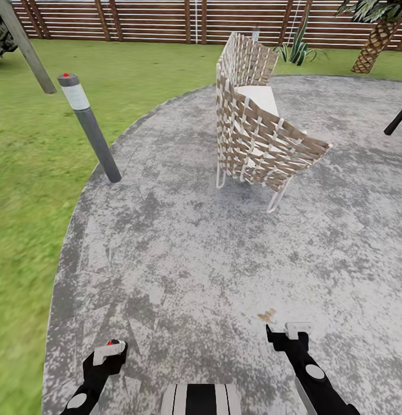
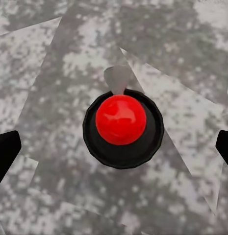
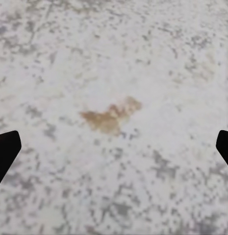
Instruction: In the garden, pick up the pesticide atomizer on the floor and spray pesticide onto both trees until each tree trunk is fully covered.
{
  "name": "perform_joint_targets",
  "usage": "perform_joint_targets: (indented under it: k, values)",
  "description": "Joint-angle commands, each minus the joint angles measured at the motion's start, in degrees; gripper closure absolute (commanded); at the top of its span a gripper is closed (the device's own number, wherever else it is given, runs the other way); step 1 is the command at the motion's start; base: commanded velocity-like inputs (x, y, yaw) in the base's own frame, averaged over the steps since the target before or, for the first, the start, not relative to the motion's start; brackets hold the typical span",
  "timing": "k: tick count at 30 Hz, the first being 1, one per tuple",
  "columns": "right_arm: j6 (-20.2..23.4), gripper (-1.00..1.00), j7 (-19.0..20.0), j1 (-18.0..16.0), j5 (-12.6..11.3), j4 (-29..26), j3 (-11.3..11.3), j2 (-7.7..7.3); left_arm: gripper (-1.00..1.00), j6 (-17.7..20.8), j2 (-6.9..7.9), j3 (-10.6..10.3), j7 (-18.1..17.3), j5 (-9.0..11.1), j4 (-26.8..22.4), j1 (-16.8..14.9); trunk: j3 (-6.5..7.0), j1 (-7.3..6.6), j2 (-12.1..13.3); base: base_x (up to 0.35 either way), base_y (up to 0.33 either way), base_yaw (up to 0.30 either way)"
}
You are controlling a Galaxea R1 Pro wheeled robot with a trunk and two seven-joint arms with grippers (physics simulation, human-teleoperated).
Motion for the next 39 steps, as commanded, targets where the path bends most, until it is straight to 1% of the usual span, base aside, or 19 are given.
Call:
perform_joint_targets:
  k: [1, 7, 18, 24, 30, 39]
  values:
    - [-0.16, -1.00, -0.18, -0.02, 0.02, 0.05, 0.05, -0.01, -1.00, -0.19, -0.01, 0.04, 0.04, 0.03, 0.05, -0.02, -0.03, -0.01, -0.01, 0.000, -0.074, 0.000]
    - [-0.16, -1.00, -0.18, -0.05, 0.01, 0.07, 0.05, -0.01, -1.00, -0.20, -0.01, 0.11, 0.05, 0.08, 0.01, -0.02, -0.03, -0.01, -0.01, 0.000, -0.125, 0.044]
    - [-0.16, -1.00, -0.18, -0.03, -0.07, -0.02, 0.05, -0.01, -1.00, -0.20, -0.01, 0.04, 0.04, -0.18, -0.03, -0.02, -0.03, -0.01, -0.01, 0.000, -0.007, 0.040]
    - [-0.23, -1.00, -0.18, -0.03, -0.05, -0.02, 0.05, -0.01, -1.00, -0.20, -0.01, 0.04, 0.04, -0.15, 0.03, -0.02, -1.61, 0.14, -0.09, 0.000, 0.000, 0.000]
    - [-0.25, -1.00, -0.18, -0.02, -0.07, -0.02, 0.05, -0.01, -1.00, -0.20, -0.01, 0.04, 0.04, 0.00, 0.04, -0.02, -1.78, 0.14, -0.09, 0.000, 0.000, 0.003]
    - [-0.25, -1.00, -0.18, -0.03, -0.06, -0.02, 0.05, -0.01, -1.00, -0.25, -0.01, 0.10, 0.04, 0.01, 0.05, -0.02, -1.79, 0.14, -0.09, 0.000, 0.000, 0.091]
